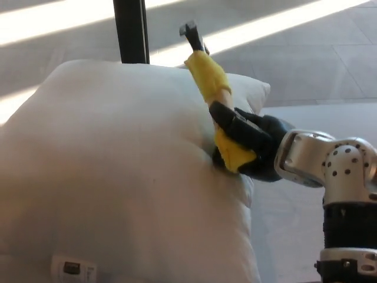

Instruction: A hammer is kept on the right hand side and a pillow is kept on the left hand side on the desk infront of the robot and the robot uses its right hand to pick up the hammer and makes a downward swinging motion to hit the pillow

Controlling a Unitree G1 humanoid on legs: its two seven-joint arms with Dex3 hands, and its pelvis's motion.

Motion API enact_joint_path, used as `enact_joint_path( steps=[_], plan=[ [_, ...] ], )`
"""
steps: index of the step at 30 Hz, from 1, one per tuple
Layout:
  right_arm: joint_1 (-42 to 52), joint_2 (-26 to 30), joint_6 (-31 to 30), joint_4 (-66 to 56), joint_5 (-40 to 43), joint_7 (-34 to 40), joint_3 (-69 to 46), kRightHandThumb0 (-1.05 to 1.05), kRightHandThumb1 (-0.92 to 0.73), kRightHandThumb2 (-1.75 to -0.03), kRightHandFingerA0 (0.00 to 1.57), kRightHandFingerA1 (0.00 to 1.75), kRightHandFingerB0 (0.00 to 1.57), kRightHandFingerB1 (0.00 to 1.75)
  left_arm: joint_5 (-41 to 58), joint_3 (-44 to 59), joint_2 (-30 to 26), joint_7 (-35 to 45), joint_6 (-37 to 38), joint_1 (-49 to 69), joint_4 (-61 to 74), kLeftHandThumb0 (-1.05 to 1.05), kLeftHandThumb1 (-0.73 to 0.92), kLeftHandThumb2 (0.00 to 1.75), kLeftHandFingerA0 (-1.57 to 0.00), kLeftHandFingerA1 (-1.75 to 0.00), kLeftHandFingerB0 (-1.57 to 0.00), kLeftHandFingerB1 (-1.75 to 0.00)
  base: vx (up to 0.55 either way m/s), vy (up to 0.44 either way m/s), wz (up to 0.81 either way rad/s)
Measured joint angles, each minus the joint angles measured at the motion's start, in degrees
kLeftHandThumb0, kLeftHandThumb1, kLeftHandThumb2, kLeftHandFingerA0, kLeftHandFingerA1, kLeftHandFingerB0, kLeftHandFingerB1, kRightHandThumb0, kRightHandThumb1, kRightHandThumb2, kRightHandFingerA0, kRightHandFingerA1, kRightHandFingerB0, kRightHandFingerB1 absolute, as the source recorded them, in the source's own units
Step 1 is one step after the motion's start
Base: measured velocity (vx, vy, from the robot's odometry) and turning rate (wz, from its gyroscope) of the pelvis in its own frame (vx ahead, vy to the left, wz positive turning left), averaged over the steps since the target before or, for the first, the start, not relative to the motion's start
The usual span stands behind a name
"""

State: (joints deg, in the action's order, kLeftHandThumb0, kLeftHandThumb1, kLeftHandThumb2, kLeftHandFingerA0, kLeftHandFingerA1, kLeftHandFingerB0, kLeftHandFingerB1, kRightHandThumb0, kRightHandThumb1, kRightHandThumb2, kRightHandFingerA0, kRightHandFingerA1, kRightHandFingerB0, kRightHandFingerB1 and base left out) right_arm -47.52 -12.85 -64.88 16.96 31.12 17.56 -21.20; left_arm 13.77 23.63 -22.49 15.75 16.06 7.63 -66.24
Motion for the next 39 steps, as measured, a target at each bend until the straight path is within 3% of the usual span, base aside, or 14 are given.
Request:
enact_joint_path(
  steps=[1, 2, 4, 5, 6, 7, 9, 19, 28, 29, 34, 35, 36, 39],
  plan=[
    [1.8, 0.0, 0.0, -0.1, 0.0, 0.0, 0.6, -0.65, -0.71, -1.09, 1.33, 1.54, 1.02, 1.36, 0.0, 0.0, 0.0, 0.0, 0.0, 0.0, 0.0, -0.72, 0.71, 0.62, -0.74, -0.54, -0.68, -0.46, 0.00, 0.000, 0.00],
    [3.8, 0.0, 0.0, -0.3, 0.0, 0.0, 1.3, -0.54, -0.91, -0.78, 1.07, 1.75, 0.80, 1.65, 0.0, 0.0, 0.0, 0.0, 0.0, 0.0, 0.0, -0.73, 0.71, 0.62, -0.75, -0.55, -0.69, -0.46, 0.00, 0.000, 0.00],
    [7.4, 0.0, 0.2, -1.1, 0.2, 0.0, 2.6, -0.51, -0.89, -0.79, 1.10, 1.75, 0.76, 1.72, 0.0, 0.0, 0.0, 0.0, 0.0, -0.1, 0.0, -0.73, 0.71, 0.61, -0.74, -0.55, -0.67, -0.46, 0.00, 0.000, 0.00],
    [9.2, 0.0, 0.4, -1.7, 0.4, 0.0, 3.3, -0.60, -0.68, -1.11, 1.32, 1.50, 1.05, 1.35, 0.0, 0.0, 0.0, 0.0, 0.0, -0.1, 0.0, -0.74, 0.71, 0.62, -0.74, -0.55, -0.67, -0.46, 0.00, 0.000, 0.00],
    [10.7, -0.1, 0.7, -2.3, 0.7, -0.1, 3.9, -0.59, -0.68, -1.12, 1.32, 1.49, 1.06, 1.36, 0.0, 0.0, 0.0, 0.0, 0.0, -0.2, 0.0, -0.74, 0.71, 0.62, -0.72, -0.54, -0.67, -0.46, 0.00, 0.000, 0.00],
    [12.4, -0.2, 1.1, -3.1, 0.9, -0.1, 4.7, -0.52, -0.86, -0.83, 1.09, 1.75, 0.83, 1.69, 0.0, 0.0, 0.0, 0.0, 0.0, -0.2, 0.0, -0.73, 0.72, 0.62, -0.70, -0.54, -0.66, -0.46, 0.00, 0.000, 0.00],
    [15.1, -0.5, 1.7, -4.5, 1.2, -0.2, 5.9, -0.50, -0.87, -0.82, 1.12, 1.75, 0.78, 1.74, 0.0, 0.0, 0.0, 0.0, 0.0, -0.2, 0.0, -0.73, 0.72, 0.62, -0.71, -0.54, -0.66, -0.45, 0.00, 0.000, 0.00],
    [28.2, -2.3, 5.9, -11.0, 3.7, -0.2, 12.3, -0.53, -0.89, -0.79, 1.10, 1.75, 0.78, 1.69, 0.0, 0.0, 0.0, 0.0, 0.0, -0.1, 0.0, -0.71, 0.72, 0.62, -0.73, -0.53, -0.66, -0.45, 0.00, 0.000, 0.00],
    [28.0, -2.3, 7.1, -12.1, 4.8, 1.2, 14.3, -0.51, -0.91, -0.75, 1.07, 1.75, 0.77, 1.71, 0.0, 0.0, 0.0, 0.0, 0.0, -0.1, 0.0, -0.71, 0.70, 0.62, -0.76, -0.53, -0.69, -0.45, 0.00, 0.000, 0.00],
    [27.9, -2.3, 7.2, -12.1, 4.9, 1.5, 14.5, -0.48, -0.89, -0.76, 1.08, 1.75, 0.88, 1.54, 0.0, 0.0, 0.0, 0.0, 0.0, -0.1, 0.0, -0.71, 0.72, 0.62, -0.76, -0.52, -0.67, -0.45, 0.00, 0.000, 0.00],
    [27.1, -2.3, 7.9, -12.5, 5.2, 2.5, 15.1, -0.48, -0.89, -0.73, 1.07, 1.75, 0.83, 1.52, 0.0, 0.0, 0.0, 0.0, 0.0, -0.1, 0.0, -0.73, 0.71, 0.62, -0.76, -0.55, -0.69, -0.46, 0.00, 0.000, 0.00],
    [27.1, -2.3, 8.0, -12.5, 5.3, 2.7, 15.3, -0.46, -0.84, -0.78, 1.06, 1.75, 0.84, 1.47, 0.0, 0.0, 0.0, 0.0, 0.0, -0.1, 0.0, -0.72, 0.71, 0.62, -0.76, -0.54, -0.70, -0.46, 0.00, 0.000, 0.00],
    [27.0, -2.3, 8.2, -12.6, 5.3, 2.9, 15.4, -0.44, -0.78, -0.86, 1.07, 1.75, 0.85, 1.58, 0.0, 0.0, 0.0, 0.0, 0.0, -0.1, 0.0, -0.71, 0.71, 0.62, -0.77, -0.53, -0.69, -0.45, 0.00, 0.000, 0.00],
    [26.9, -2.3, 8.6, -12.7, 5.5, 3.5, 15.6, -0.41, -0.75, -0.95, 1.07, 1.75, 0.84, 1.65, 0.0, 0.0, 0.0, 0.0, 0.0, -0.1, 0.0, -0.73, 0.70, 0.62, -0.75, -0.54, -0.69, -0.46, 0.00, 0.000, 0.00]
  ],
)
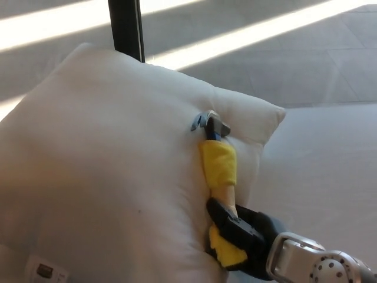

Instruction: A hammer is kept on the right hand side and a pillow is kept on the left hand side on the desk infront of the robot and the robot uses its right hand to pick up the hammer and makes a downward swinging motion to hit the pillow

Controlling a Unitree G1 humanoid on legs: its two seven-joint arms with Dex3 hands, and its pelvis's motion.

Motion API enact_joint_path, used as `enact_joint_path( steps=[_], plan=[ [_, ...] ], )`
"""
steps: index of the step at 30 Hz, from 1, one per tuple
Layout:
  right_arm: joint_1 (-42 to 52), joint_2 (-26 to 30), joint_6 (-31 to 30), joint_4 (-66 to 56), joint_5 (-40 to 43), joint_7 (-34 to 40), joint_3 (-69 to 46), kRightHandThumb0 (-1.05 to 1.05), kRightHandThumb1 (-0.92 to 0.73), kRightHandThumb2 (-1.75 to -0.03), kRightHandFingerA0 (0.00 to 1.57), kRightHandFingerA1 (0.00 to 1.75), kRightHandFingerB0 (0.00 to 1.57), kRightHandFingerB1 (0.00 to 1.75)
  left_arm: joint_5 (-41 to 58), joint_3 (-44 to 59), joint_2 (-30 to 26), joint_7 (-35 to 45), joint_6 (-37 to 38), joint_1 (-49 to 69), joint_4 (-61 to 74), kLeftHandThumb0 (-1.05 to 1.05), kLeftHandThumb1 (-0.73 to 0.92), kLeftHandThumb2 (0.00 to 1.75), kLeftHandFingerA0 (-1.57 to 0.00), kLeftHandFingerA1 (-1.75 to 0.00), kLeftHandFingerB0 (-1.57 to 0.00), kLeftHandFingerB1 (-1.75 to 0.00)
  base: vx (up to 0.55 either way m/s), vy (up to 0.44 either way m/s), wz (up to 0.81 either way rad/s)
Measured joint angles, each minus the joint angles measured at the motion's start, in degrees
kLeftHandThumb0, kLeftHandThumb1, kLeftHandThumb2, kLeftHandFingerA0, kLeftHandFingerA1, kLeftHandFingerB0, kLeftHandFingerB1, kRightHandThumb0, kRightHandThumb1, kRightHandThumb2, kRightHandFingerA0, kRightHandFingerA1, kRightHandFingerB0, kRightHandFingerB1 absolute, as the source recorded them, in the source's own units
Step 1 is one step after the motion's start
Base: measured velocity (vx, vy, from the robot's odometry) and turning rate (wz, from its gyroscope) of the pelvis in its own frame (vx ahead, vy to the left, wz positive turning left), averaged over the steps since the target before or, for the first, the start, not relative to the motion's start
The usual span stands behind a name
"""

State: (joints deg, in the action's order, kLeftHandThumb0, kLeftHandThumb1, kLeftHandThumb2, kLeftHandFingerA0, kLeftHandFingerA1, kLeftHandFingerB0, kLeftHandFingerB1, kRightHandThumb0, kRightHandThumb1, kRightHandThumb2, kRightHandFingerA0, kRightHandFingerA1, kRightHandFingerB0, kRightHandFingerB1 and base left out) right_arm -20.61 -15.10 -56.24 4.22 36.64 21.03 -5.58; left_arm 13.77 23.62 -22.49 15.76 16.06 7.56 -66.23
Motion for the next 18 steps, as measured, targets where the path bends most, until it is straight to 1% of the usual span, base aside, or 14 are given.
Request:
enact_joint_path(
  steps=[2, 3, 5, 6, 7, 8, 9, 11, 12, 14, 15, 16, 17, 18],
  plan=[
    [0.0, 0.0, 0.2, 0.0, 0.2, 0.4, 0.0, -0.43, -0.78, -0.93, 1.05, 1.75, 0.81, 1.71, 0.0, 0.0, 0.0, 0.0, 0.0, 0.0, 0.0, -0.72, 0.71, 0.61, -0.76, -0.54, -0.69, -0.46, 0.00, 0.000, 0.00],
    [-0.1, 0.0, 0.4, 0.0, 0.5, 0.6, 0.0, -0.46, -0.84, -0.83, 1.03, 1.75, 0.77, 1.70, 0.0, 0.0, 0.0, 0.0, 0.0, 0.0, 0.0, -0.73, 0.70, 0.62, -0.75, -0.54, -0.67, -0.46, 0.00, 0.000, 0.00],
    [-0.2, 0.0, 0.6, -0.1, 1.0, 1.1, 0.0, -0.47, -0.84, -0.83, 1.03, 1.75, 0.81, 1.63, 0.0, 0.0, 0.0, 0.0, 0.0, 0.0, 0.0, -0.72, 0.71, 0.62, -0.76, -0.53, -0.68, -0.46, 0.00, 0.000, 0.00],
    [-0.2, 0.0, 0.7, -0.1, 1.3, 1.3, 0.0, -0.47, -0.84, -0.83, 1.03, 1.75, 0.81, 1.63, 0.0, 0.0, 0.0, 0.0, 0.0, 0.0, 0.0, -0.72, 0.71, 0.62, -0.76, -0.53, -0.68, -0.46, 0.00, 0.000, 0.00],
    [-0.3, 0.0, 0.8, -0.2, 1.5, 1.5, 0.0, -0.43, -0.77, -0.94, 1.04, 1.75, 0.83, 1.60, 0.0, 0.0, 0.0, 0.0, 0.0, 0.0, 0.0, -0.73, 0.70, 0.62, -0.72, -0.51, -0.67, -0.45, 0.00, 0.000, 0.00],
    [-0.4, 0.0, 0.9, -0.2, 1.9, 1.9, 0.0, -0.41, -0.78, -0.93, 1.02, 1.75, 0.76, 1.66, 0.0, 0.0, 0.0, 0.0, 0.0, 0.0, 0.0, -0.72, 0.70, 0.61, -0.76, -0.52, -0.68, -0.45, 0.00, 0.000, 0.00],
    [-0.5, 0.0, 0.9, -0.2, 2.1, 2.1, 0.0, -0.41, -0.78, -0.93, 1.02, 1.75, 0.76, 1.66, 0.0, 0.0, 0.0, 0.0, 0.0, 0.0, 0.0, -0.72, 0.70, 0.61, -0.76, -0.52, -0.68, -0.45, 0.00, 0.000, 0.00],
    [-1.0, 0.0, 1.1, -0.3, 2.6, 2.9, -0.1, -0.39, -0.86, -0.83, 0.99, 1.75, 0.67, 1.75, 0.0, 0.0, 0.0, 0.0, 0.0, 0.0, -0.1, -0.73, 0.69, 0.61, -0.79, -0.54, -0.69, -0.46, 0.00, 0.000, 0.00],
    [-1.3, 0.1, 1.1, -0.3, 2.9, 3.2, -0.2, -0.36, -0.77, -0.91, 1.00, 1.75, 0.70, 1.67, 0.0, 0.0, 0.0, 0.0, 0.0, 0.0, -0.1, -0.74, 0.70, 0.62, -0.76, -0.53, -0.68, -0.46, 0.00, 0.000, 0.00],
    [-2.4, 0.2, 1.1, -0.3, 3.8, 4.0, -0.5, -0.39, -0.84, -0.82, 0.97, 1.75, 0.78, 1.55, 0.0, 0.0, 0.0, 0.0, 0.0, 0.0, -0.1, -0.71, 0.72, 0.62, -0.74, -0.52, -0.67, -0.46, 0.00, 0.000, 0.00],
    [-3.1, 0.3, 1.1, -0.3, 4.3, 4.4, -0.8, -0.39, -0.84, -0.82, 0.97, 1.75, 0.78, 1.55, 0.0, 0.0, 0.0, 0.0, 0.0, 0.0, -0.2, -0.71, 0.72, 0.62, -0.74, -0.52, -0.67, -0.46, 0.00, 0.000, 0.00],
    [-3.5, 0.4, 1.1, -0.2, 4.5, 4.6, -1.0, -0.42, -0.92, -0.76, 0.98, 1.75, 0.80, 1.56, 0.0, 0.0, 0.0, 0.0, 0.0, 0.0, -0.2, -0.70, 0.72, 0.62, -0.72, -0.51, -0.66, -0.45, 0.00, 0.000, 0.00],
    [-4.2, 0.5, 1.1, -0.2, 4.8, 5.0, -1.3, -0.43, -0.92, -0.76, 0.96, 1.75, 0.75, 1.66, 0.0, 0.0, 0.0, 0.0, 0.0, 0.0, -0.2, -0.70, 0.71, 0.62, -0.73, -0.50, -0.67, -0.45, 0.00, 0.000, 0.00],
    [-4.9, 0.7, 1.1, -0.2, 5.3, 5.4, -1.6, -0.43, -0.92, -0.76, 0.96, 1.75, 0.75, 1.66, 0.0, 0.0, 0.0, 0.0, 0.0, 0.0, -0.2, -0.70, 0.71, 0.62, -0.73, -0.50, -0.67, -0.45, 0.00, 0.000, 0.00]
  ],
)
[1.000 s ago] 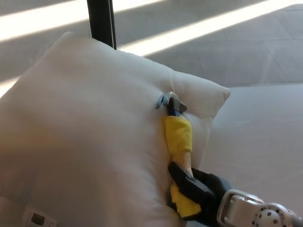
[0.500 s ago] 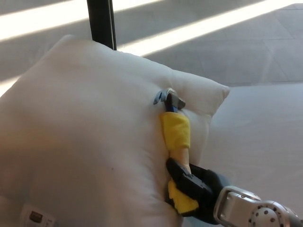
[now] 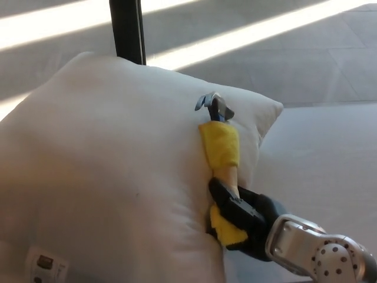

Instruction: A hammer is kept on the right hand side and a pillow is kept on the left hand side on the desk infront of the robot and the robot uses its right hand to pick up the hammer and makes a downward swinging motion to hit the pillow

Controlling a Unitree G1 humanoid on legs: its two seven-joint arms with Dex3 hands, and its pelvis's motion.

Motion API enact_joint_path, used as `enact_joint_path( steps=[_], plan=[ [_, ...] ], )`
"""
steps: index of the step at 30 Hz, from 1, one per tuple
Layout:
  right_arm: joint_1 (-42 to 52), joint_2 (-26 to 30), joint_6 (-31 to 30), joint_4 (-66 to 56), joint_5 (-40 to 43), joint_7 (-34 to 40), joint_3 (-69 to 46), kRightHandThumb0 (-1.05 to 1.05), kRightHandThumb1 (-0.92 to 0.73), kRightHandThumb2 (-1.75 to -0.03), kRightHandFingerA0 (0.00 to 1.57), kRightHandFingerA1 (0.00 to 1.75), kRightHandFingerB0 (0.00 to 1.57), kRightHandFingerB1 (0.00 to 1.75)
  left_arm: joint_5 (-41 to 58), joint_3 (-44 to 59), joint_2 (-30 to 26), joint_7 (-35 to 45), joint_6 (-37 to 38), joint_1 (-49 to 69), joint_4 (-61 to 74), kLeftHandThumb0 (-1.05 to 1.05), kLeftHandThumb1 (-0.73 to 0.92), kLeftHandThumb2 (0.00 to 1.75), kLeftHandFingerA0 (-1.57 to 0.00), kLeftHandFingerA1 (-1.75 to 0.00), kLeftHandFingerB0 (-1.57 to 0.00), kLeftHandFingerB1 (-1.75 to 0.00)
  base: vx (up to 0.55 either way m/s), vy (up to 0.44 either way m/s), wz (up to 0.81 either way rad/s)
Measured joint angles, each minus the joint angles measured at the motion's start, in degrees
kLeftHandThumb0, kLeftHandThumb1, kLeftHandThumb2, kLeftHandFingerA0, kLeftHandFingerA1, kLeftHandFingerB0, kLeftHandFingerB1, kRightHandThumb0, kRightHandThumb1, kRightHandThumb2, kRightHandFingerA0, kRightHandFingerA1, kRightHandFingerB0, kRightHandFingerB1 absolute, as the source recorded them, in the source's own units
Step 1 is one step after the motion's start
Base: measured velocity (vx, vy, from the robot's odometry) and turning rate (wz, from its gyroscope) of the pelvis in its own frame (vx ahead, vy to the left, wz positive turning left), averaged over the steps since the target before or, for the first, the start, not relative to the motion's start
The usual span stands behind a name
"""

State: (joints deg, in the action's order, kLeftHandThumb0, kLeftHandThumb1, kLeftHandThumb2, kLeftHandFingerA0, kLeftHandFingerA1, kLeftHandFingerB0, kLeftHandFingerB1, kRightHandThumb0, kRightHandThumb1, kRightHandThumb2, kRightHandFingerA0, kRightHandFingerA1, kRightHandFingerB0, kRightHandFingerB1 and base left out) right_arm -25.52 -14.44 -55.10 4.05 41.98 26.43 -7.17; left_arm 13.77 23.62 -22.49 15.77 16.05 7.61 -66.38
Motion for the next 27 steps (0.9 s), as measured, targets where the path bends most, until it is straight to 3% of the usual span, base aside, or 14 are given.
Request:
enact_joint_path(
  steps=[1, 5, 12, 14, 15, 18, 22, 23, 27],
  plan=[
    [-0.4, 0.1, 0.0, 0.0, 0.4, 0.3, -0.2, -0.40, -0.92, -0.75, 0.96, 1.75, 0.67, 1.75, 0.0, 0.0, 0.0, 0.0, 0.0, 0.0, 0.0, -0.71, 0.72, 0.62, -0.72, -0.51, -0.66, -0.45, 0.00, 0.000, 0.00],
    [-2.4, 0.5, 0.0, 0.4, 1.5, 1.5, -1.0, -0.36, -0.92, -0.79, 0.94, 1.75, 0.63, 1.75, 0.0, 0.0, 0.0, 0.0, 0.0, 0.1, 0.0, -0.70, 0.72, 0.62, -0.74, -0.54, -0.67, -0.46, 0.00, 0.000, 0.00],
    [-7.3, 1.2, 0.0, 2.1, 3.1, 3.7, -2.9, -0.35, -0.91, -0.86, 0.96, 1.75, 0.64, 1.75, 0.0, 0.0, 0.0, 0.0, 0.0, 0.0, 0.0, -0.76, 0.70, 0.62, -0.74, -0.53, -0.68, -0.46, 0.00, 0.000, 0.00],
    [-8.8, 1.4, 0.0, 2.6, 3.4, 4.3, -3.4, -0.34, -0.87, -0.91, 0.99, 1.75, 0.72, 1.75, 0.0, 0.0, 0.0, 0.0, 0.0, 0.0, 0.0, -0.75, 0.71, 0.62, -0.75, -0.52, -0.69, -0.45, 0.00, 0.000, 0.00],
    [-9.1, 1.4, 0.0, 2.7, 3.4, 4.4, -3.6, -0.39, -0.92, -0.83, 0.99, 1.75, 0.66, 1.75, 0.0, 0.0, 0.0, 0.0, 0.0, 0.0, 0.0, -0.74, 0.70, 0.62, -0.77, -0.54, -0.69, -0.46, 0.00, 0.000, 0.00],
    [-11.0, 1.6, 0.0, 3.7, 3.7, 5.3, -4.6, -0.40, -0.92, -0.79, 0.97, 1.75, 0.59, 1.75, 0.0, 0.0, 0.0, 0.0, 0.0, 0.0, 0.0, -0.74, 0.70, 0.61, -0.77, -0.53, -0.69, -0.45, 0.00, 0.000, 0.00],
    [-13.6, 1.8, 0.0, 5.1, 4.1, 6.6, -5.8, -0.41, -0.92, -0.78, 0.98, 1.75, 0.71, 1.75, 0.0, 0.0, 0.0, 0.0, 0.0, 0.0, 0.0, -0.72, 0.71, 0.62, -0.74, -0.51, -0.67, -0.45, 0.00, 0.000, 0.00],
    [-14.3, 1.8, 0.0, 5.3, 4.3, 6.9, -6.2, -0.39, -0.85, -0.86, 0.99, 1.75, 0.69, 1.75, 0.0, 0.0, 0.0, 0.0, 0.0, 0.0, 0.0, -0.71, 0.71, 0.62, -0.76, -0.52, -0.68, -0.45, 0.00, 0.000, 0.00],
    [-16.7, 1.9, 0.1, 6.1, 5.2, 8.1, -7.6, -0.41, -0.87, -0.85, 1.05, 1.75, 0.75, 1.75, 0.0, 0.0, 0.0, 0.0, 0.0, -0.1, 0.0, -0.72, 0.71, 0.62, -0.76, -0.53, -0.67, -0.46, 0.00, 0.000, 0.00]
  ],
)
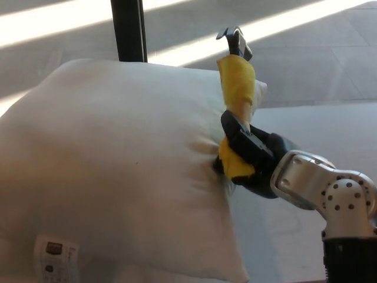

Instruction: A hammer is kept on the right hand side and a pillow is kept on the left hand side on the desk infront of the robot and the robot uses its right hand to pick up the hammer and makes a downward swinging motion to hit the pillow

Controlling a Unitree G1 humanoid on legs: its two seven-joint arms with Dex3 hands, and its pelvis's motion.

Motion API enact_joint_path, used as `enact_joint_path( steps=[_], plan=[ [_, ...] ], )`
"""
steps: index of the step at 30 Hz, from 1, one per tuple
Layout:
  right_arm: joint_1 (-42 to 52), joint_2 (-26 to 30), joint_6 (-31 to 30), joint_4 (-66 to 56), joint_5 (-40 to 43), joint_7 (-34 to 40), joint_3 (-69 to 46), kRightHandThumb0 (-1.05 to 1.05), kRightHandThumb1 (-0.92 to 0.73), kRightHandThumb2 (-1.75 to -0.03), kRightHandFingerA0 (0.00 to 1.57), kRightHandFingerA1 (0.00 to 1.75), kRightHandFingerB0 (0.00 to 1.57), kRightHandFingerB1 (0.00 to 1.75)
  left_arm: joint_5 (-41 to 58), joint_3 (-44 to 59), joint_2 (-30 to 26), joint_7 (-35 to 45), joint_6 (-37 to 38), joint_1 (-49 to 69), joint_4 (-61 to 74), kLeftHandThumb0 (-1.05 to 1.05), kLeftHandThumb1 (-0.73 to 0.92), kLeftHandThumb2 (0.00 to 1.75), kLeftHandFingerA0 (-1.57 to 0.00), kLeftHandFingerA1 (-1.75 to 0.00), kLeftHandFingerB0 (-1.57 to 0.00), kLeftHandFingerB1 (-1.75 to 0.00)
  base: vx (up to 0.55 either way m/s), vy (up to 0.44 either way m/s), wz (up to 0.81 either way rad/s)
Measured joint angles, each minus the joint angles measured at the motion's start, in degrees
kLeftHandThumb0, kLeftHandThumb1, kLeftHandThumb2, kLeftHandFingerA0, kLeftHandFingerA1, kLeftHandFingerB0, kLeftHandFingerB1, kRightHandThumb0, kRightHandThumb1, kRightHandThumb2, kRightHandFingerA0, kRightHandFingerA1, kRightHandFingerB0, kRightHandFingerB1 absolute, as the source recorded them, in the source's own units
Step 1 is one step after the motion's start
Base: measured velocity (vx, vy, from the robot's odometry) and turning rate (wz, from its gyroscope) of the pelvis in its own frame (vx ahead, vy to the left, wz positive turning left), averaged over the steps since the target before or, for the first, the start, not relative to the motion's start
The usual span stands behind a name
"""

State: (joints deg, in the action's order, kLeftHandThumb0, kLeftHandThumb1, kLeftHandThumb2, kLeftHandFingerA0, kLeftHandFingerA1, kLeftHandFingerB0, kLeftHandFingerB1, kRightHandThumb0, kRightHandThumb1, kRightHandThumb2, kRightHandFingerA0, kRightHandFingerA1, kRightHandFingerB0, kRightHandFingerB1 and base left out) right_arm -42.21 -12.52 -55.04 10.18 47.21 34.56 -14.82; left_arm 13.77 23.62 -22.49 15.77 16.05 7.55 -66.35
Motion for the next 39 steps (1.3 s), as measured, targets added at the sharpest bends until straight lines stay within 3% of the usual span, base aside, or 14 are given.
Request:
enact_joint_path(
  steps=[5, 7, 10, 12, 13, 19, 23, 26, 31, 32, 33, 35, 39],
  plan=[
    [-4.2, 0.0, 0.3, 0.6, 0.9, 1.8, -2.0, -0.43, -0.86, -0.85, 1.07, 1.75, 0.77, 1.75, 0.1, 0.2, 0.0, 0.0, 0.0, -0.3, 0.3, -0.78, 0.69, 0.61, -0.70, -0.51, -0.62, -0.45, 0.00, 0.000, 0.00],
    [-6.1, 0.0, 0.7, 0.7, 1.4, 2.7, -3.0, -0.42, -0.85, -0.81, 1.06, 1.75, 0.77, 1.70, 0.2, 0.5, 0.0, 0.2, 0.0, -0.4, 1.1, -0.76, 0.69, 0.62, -0.70, -0.55, -0.70, -0.43, 0.00, 0.000, 0.00],
    [-8.6, -0.1, 1.2, 0.9, 2.4, 3.8, -4.6, -0.40, -0.84, -0.88, 1.06, 1.75, 0.77, 1.74, 0.5, 1.0, 0.1, 0.5, 0.0, 0.2, 4.8, -0.67, 0.72, 0.62, -0.69, -0.54, -0.69, -0.45, 0.00, 0.000, 0.00],
    [-10.5, -0.3, 1.9, 1.1, 2.9, 4.6, -5.9, -0.37, -0.80, -0.98, 1.07, 1.75, 0.75, 1.73, 0.8, 1.5, 0.1, 0.7, -0.1, 0.4, 7.9, -0.72, 0.68, 0.61, -0.78, -0.55, -0.71, -0.47, 0.00, 0.000, 0.00],
    [-11.9, -0.5, 2.4, 1.2, 3.1, 5.1, -6.6, -0.37, -0.85, -0.93, 1.07, 1.75, 0.73, 1.75, 1.2, 2.2, 0.1, 1.0, -0.1, -0.2, 8.6, -0.72, 0.70, 0.62, -0.77, -0.53, -0.69, -0.46, 0.00, 0.000, 0.00],
    [-15.9, -1.0, 5.6, 2.6, 3.8, 6.2, -9.7, -0.37, -0.79, -0.96, 1.05, 1.75, 0.70, 1.69, 2.8, 4.0, -0.3, 3.1, -0.1, -2.3, 8.9, -0.73, 0.67, 0.61, -0.73, -0.51, -0.67, -0.46, 0.00, 0.000, 0.00],
    [-16.0, -0.6, 6.7, 4.4, 3.4, 6.4, -10.5, -0.34, -0.78, -1.01, 1.05, 1.75, 0.68, 1.75, 3.2, 4.4, -0.4, 4.1, -0.1, -2.6, 8.3, -0.73, 0.68, 0.61, -0.75, -0.52, -0.69, -0.46, 0.00, 0.000, 0.00],
    [-15.7, -0.1, 7.2, 5.6, 2.5, 6.4, -10.5, -0.32, -0.87, -0.89, 1.05, 1.75, 0.70, 1.75, 3.4, 4.5, -0.4, 4.5, -0.1, -2.4, 8.9, -0.73, 0.68, 0.61, -0.73, -0.53, -0.67, -0.47, 0.00, 0.000, 0.00],
    [-12.3, 1.0, 8.0, 6.2, 0.5, 6.3, -10.6, -0.31, -0.86, -0.90, 1.07, 1.75, 0.73, 1.74, 3.6, 4.8, -0.6, 5.1, -0.9, -2.4, 9.7, -0.70, 0.68, 0.61, -0.72, -0.52, -0.68, -0.46, 0.00, 0.000, 0.00],
    [-11.6, 1.4, 8.2, 6.4, 0.0, 6.3, -10.6, -0.29, -0.92, -0.91, 1.04, 1.75, 0.70, 1.75, 3.6, 4.8, -0.6, 5.2, -1.0, -2.5, 9.5, -0.70, 0.67, 0.61, -0.77, -0.52, -0.71, -0.47, 0.00, 0.000, 0.00],
    [-11.1, 1.6, 8.4, 6.5, -0.3, 6.3, -10.6, -0.29, -0.92, -0.91, 1.04, 1.75, 0.70, 1.75, 3.6, 4.8, -0.6, 5.3, -1.0, -2.5, 9.4, -0.70, 0.67, 0.61, -0.77, -0.52, -0.71, -0.47, 0.00, 0.000, 0.00],
    [-10.1, 2.3, 8.7, 7.2, -1.2, 6.2, -10.5, -0.29, -0.80, -0.90, 1.11, 1.75, 0.84, 1.72, 3.6, 4.8, -0.6, 5.4, -1.2, -2.7, 9.0, -0.72, 0.68, 0.61, -0.74, -0.53, -0.70, -0.47, 0.00, 0.000, 0.00],
    [-6.9, 4.7, 8.8, 8.8, -3.8, 5.8, -9.2, -0.36, -0.81, -0.83, 1.09, 1.75, 0.82, 1.75, 3.5, 4.5, -0.6, 5.4, -1.3, -2.4, 9.2, -0.71, 0.69, 0.61, -0.75, -0.52, -0.70, -0.47, 0.00, 0.000, 0.00]
  ],
)
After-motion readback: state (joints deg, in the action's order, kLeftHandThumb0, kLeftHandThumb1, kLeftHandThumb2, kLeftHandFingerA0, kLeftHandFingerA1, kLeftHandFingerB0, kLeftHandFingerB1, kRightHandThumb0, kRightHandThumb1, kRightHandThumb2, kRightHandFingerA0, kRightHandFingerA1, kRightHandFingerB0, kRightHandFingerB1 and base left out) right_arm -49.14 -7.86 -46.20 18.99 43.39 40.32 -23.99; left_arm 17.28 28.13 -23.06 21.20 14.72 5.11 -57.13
